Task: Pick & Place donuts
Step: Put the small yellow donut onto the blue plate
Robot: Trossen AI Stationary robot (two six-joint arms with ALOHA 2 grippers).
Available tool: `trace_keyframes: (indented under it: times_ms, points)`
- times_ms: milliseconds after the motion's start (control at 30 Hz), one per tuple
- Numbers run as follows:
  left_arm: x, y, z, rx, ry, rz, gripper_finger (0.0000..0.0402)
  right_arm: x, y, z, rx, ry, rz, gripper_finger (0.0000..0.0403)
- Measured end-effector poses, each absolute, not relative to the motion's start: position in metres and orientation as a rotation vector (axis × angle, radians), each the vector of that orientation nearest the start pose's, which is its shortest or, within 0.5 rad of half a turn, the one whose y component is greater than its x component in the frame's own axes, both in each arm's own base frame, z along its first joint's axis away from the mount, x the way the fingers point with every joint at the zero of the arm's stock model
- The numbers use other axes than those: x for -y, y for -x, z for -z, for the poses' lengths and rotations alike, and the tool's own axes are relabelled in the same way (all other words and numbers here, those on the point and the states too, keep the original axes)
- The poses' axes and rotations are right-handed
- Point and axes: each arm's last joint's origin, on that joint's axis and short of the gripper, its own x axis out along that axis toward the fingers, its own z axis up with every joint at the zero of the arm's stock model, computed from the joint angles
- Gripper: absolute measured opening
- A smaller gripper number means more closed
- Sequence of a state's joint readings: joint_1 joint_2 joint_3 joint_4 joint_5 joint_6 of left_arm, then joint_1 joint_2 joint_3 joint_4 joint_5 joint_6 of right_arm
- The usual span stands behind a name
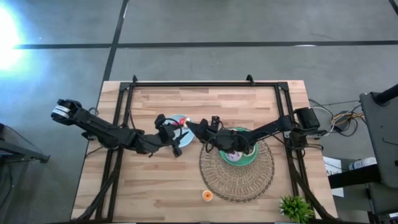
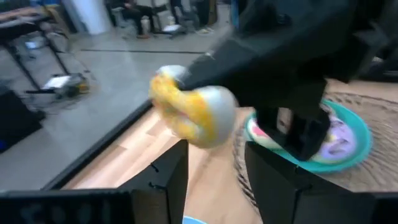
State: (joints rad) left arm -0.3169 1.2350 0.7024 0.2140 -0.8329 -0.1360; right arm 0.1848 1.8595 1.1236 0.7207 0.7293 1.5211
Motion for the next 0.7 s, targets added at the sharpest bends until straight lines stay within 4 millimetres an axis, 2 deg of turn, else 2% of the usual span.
trace_keyframes:
  times_ms: [233, 500, 600, 700]
  points:
    - [0.0564, -0.2526, -0.2589, -0.210, -0.038, -0.582, 0.0133, -0.0556, -0.4030, -0.2343, 0.403, -1.481, 0.451, 0.0013]
    - [0.0562, -0.2530, -0.2588, -0.214, -0.038, -0.565, 0.0131, -0.0554, -0.4031, -0.2342, 0.402, -1.486, 0.449, 0.0013]
    - [0.0562, -0.2531, -0.2590, -0.214, -0.039, -0.561, 0.0114, -0.0555, -0.4031, -0.2341, 0.398, -1.486, 0.446, 0.0013]
    - [0.0562, -0.2531, -0.2587, -0.218, -0.042, -0.560, 0.0076, -0.0555, -0.4031, -0.2339, 0.396, -1.485, 0.448, 0.0013]
